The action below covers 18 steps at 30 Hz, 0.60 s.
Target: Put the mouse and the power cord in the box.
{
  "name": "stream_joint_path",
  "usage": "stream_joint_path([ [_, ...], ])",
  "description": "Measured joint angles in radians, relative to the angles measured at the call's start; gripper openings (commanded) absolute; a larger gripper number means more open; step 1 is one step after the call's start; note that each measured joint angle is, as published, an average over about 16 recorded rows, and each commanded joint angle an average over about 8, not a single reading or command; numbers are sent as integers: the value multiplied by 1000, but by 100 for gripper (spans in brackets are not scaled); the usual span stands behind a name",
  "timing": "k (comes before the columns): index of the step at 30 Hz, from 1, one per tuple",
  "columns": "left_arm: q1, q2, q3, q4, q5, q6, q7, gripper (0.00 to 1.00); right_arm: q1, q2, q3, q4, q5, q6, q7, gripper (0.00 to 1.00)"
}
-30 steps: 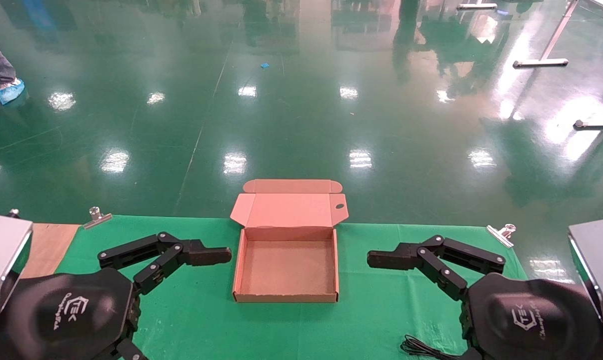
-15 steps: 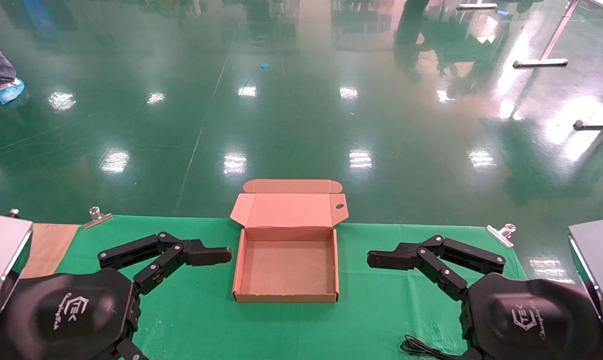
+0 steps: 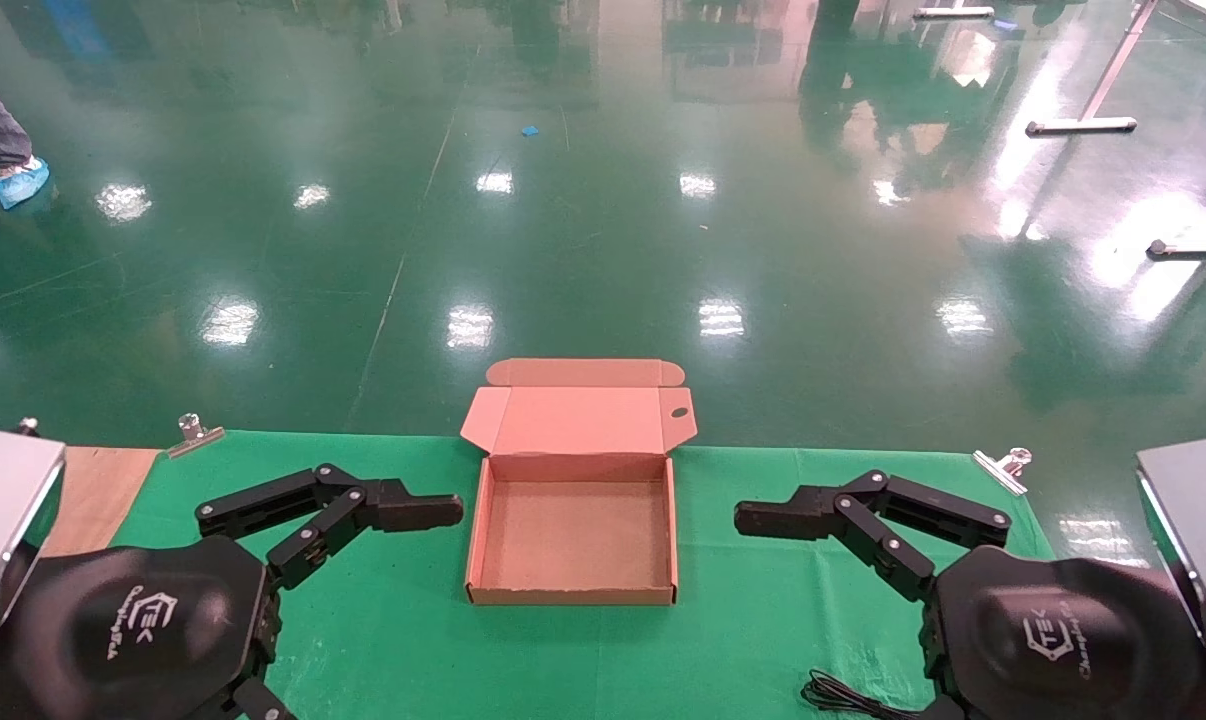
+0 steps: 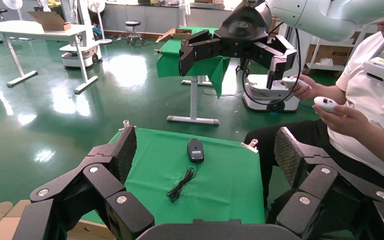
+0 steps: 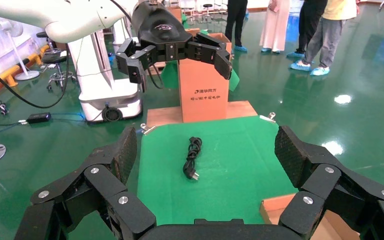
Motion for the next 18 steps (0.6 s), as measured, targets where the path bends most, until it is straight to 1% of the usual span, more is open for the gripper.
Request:
stream_joint_path([
  [5, 0, -2, 6, -5, 15, 5, 6, 100, 5, 7, -9, 3, -22, -11, -6, 100],
  [9, -2, -8, 18, -8, 49, 11, 15, 100, 22, 17, -28, 13, -72, -26, -13, 100],
  [13, -9, -16, 39, -4, 108, 18, 34, 100, 60, 26, -71, 27, -160, -46, -24, 100],
  [18, -26, -27, 78, 17, 227, 23, 69, 100, 131, 24, -157, 39, -314, -63, -39, 100],
])
